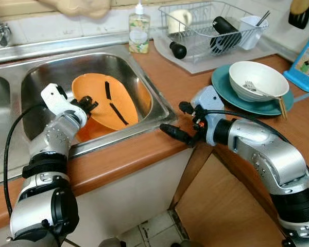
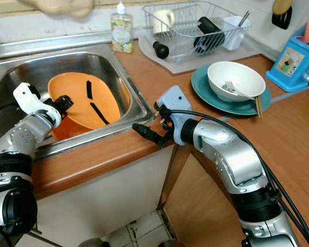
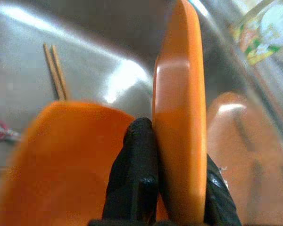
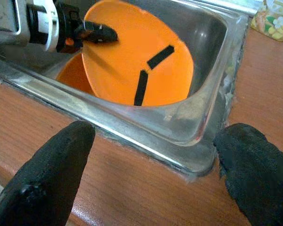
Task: Kitchen organization
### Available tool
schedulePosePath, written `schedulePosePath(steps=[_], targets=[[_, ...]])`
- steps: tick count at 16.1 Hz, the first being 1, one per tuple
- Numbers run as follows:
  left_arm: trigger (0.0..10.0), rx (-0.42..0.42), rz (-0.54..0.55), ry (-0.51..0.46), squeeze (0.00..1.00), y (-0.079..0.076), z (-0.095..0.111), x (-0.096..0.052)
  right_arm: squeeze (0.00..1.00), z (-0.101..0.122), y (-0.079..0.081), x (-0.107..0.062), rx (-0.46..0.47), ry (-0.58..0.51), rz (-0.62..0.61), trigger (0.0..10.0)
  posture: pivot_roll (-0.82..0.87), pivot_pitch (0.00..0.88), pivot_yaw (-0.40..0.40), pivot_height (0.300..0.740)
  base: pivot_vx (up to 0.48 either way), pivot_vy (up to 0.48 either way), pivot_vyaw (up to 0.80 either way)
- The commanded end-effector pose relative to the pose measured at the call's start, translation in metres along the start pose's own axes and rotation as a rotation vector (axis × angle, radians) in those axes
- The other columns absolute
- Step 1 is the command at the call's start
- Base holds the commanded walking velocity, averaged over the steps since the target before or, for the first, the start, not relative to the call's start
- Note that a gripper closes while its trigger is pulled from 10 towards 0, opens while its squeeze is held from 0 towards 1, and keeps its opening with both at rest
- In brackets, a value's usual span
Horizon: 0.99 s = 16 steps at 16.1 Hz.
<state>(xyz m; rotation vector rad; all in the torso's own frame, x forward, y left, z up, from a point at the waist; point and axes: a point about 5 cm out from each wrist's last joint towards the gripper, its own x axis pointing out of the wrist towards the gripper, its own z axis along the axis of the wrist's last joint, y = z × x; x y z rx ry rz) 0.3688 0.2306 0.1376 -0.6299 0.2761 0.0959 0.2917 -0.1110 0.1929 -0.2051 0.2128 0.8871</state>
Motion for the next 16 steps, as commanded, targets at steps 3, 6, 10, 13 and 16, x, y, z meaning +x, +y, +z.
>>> schedulePosePath(steps=[3,6,10,13,16], targets=[[10.0,0.071,-0.016,-0.029,1.0,-0.005,0.01,0.002,0.0,0.005,-0.001,-0.004,-0.034,-0.016,-0.018,10.0,-0.15,0.0,-0.014,0.74,0.0,0.0,0.0],[10.0,0.09,-0.008,-0.028,1.0,-0.002,0.012,0.001,0.0,0.001,-0.009,-0.001,-0.006,-0.001,-0.087,10.0,-0.14,0.0,-0.021,0.74,0.0,0.0,0.0],[10.0,0.226,-0.014,-0.047,1.0,0.001,0.018,-0.006,0.0,-0.001,-0.026,0.0,0.009,0.024,-0.23,10.0,-0.14,0.0,-0.022,0.74,0.0,0.0,0.0],[10.0,0.434,-0.07,-0.099,1.0,-0.001,0.029,-0.017,1.0,0.003,-0.044,0.001,0.037,-0.009,-0.376,10.0,-0.14,0.0,-0.028,0.74,0.0,0.0,0.0],[10.0,0.673,-0.199,-0.176,1.0,-0.015,0.037,-0.034,1.0,0.003,-0.059,0.006,0.046,0.005,-0.479,10.0,-0.13,0.0,-0.031,0.74,0.0,0.0,0.0]])
